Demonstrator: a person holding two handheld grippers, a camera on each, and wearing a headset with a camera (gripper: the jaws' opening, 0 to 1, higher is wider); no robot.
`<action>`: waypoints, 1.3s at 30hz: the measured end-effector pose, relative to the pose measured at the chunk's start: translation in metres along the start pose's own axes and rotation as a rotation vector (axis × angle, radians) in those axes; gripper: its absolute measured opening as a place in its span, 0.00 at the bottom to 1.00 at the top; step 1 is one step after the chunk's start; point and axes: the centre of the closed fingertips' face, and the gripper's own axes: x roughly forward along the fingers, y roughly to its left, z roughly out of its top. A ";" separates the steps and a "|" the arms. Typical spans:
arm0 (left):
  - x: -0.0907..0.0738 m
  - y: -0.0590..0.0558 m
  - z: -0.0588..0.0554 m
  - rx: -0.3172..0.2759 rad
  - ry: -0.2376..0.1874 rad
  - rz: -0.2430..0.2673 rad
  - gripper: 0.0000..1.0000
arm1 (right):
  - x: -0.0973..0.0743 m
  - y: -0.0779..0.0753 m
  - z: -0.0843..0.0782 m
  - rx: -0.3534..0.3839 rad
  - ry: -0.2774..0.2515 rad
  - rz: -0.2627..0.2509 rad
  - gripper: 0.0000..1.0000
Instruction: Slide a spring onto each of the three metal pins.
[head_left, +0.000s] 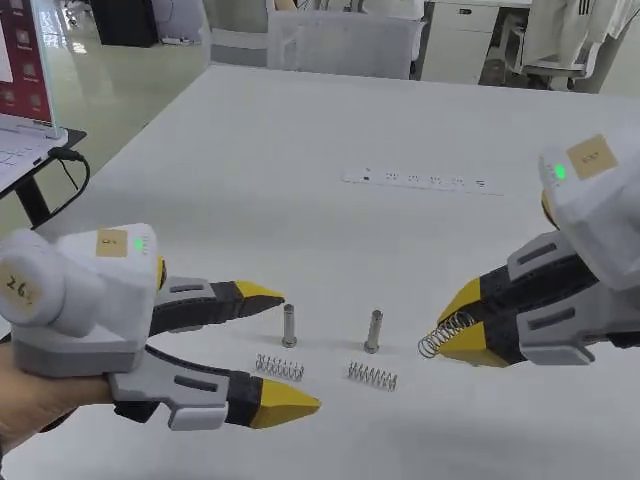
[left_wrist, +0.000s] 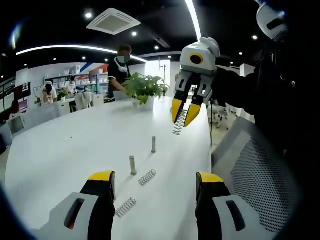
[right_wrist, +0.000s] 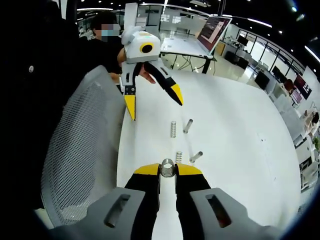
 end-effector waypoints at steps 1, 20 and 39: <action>-0.002 0.001 -0.001 -0.001 -0.001 0.009 0.62 | -0.001 -0.003 -0.002 0.006 0.000 -0.003 0.09; -0.022 0.000 -0.012 -0.028 0.005 0.071 0.65 | -0.021 -0.052 -0.038 0.061 0.095 -0.086 0.09; -0.014 -0.006 -0.016 -0.042 0.001 0.075 0.67 | -0.010 -0.075 -0.080 0.084 0.271 -0.045 0.09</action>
